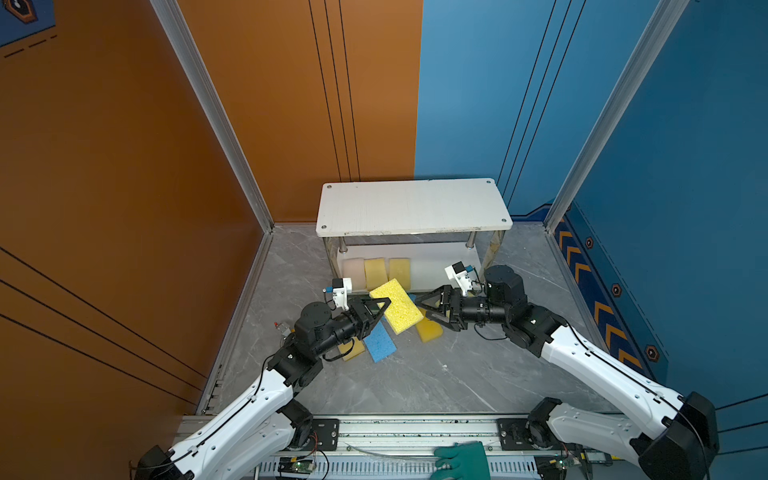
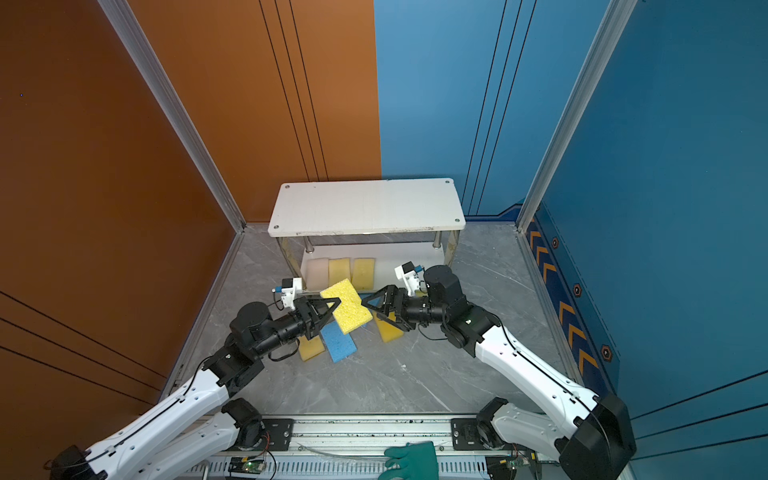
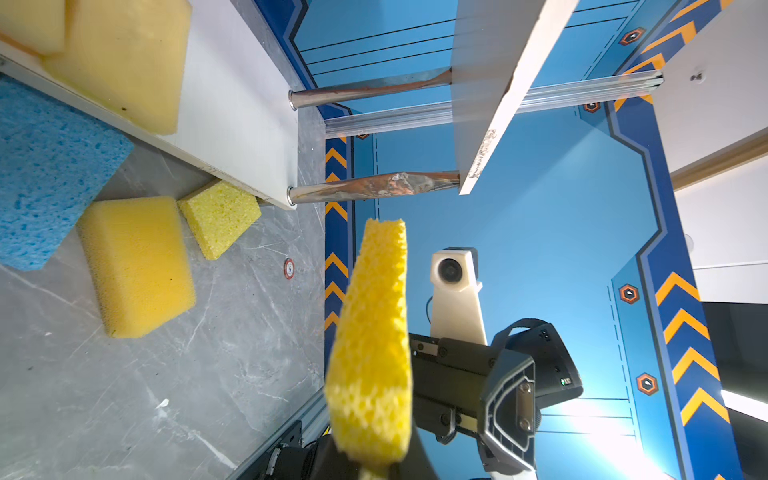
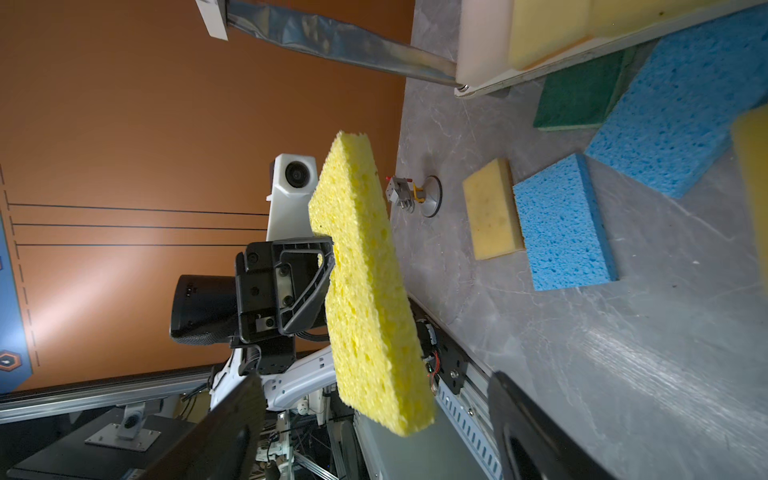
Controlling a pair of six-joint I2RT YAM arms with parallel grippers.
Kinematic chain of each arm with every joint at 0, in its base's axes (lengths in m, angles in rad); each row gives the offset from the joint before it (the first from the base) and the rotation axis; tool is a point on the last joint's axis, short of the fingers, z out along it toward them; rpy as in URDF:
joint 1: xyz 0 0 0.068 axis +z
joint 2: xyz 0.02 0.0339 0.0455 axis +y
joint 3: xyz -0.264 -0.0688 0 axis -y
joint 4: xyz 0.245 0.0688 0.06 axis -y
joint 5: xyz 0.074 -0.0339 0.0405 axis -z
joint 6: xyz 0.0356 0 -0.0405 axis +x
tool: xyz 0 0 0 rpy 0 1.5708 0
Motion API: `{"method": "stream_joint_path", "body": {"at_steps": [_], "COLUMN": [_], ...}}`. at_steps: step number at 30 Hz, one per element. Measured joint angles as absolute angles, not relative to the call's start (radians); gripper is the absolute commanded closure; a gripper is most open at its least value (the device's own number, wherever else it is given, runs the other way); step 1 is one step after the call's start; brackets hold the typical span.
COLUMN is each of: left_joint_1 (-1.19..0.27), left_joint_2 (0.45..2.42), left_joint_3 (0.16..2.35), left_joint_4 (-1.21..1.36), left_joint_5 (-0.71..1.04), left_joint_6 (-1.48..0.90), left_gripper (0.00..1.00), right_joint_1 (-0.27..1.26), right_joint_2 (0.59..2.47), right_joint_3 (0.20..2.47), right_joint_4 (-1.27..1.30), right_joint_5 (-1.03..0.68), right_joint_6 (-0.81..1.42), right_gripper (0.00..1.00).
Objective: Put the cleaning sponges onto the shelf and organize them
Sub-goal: 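Raise and turn the bright yellow sponge upright with both grippers toward the shelf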
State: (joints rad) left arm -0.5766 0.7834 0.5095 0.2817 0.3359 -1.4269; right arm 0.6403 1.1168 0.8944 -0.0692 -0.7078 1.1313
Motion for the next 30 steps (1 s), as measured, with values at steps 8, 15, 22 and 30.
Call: {"method": "stream_joint_path", "body": {"at_steps": [8,15,22,30], "left_joint_1": [-0.569,-0.568,-0.568,-0.568], "left_joint_2": [0.760,0.748,0.725,0.723], "left_joint_3": [0.510,0.510,0.509,0.509], "left_joint_4": [0.297,0.297,0.297,0.299], "left_joint_5": [0.345,0.345,0.345,0.345], "left_joint_6": [-1.450,-1.459,-1.464,-1.464], "left_gripper": [0.89,0.89,0.89,0.89], "right_joint_1": [0.665,0.688,0.688,0.688], "right_joint_2": [1.129,1.144,1.156,1.156], "right_joint_3": [0.894,0.895,0.894,0.894], "right_joint_4": [0.019,0.030,0.038,0.038], "right_joint_5": [-0.708,-0.707,-0.704,-0.704], "right_joint_6": [1.188,1.202,1.210,1.210], "right_gripper": [0.33,0.44,0.59,0.66]}}
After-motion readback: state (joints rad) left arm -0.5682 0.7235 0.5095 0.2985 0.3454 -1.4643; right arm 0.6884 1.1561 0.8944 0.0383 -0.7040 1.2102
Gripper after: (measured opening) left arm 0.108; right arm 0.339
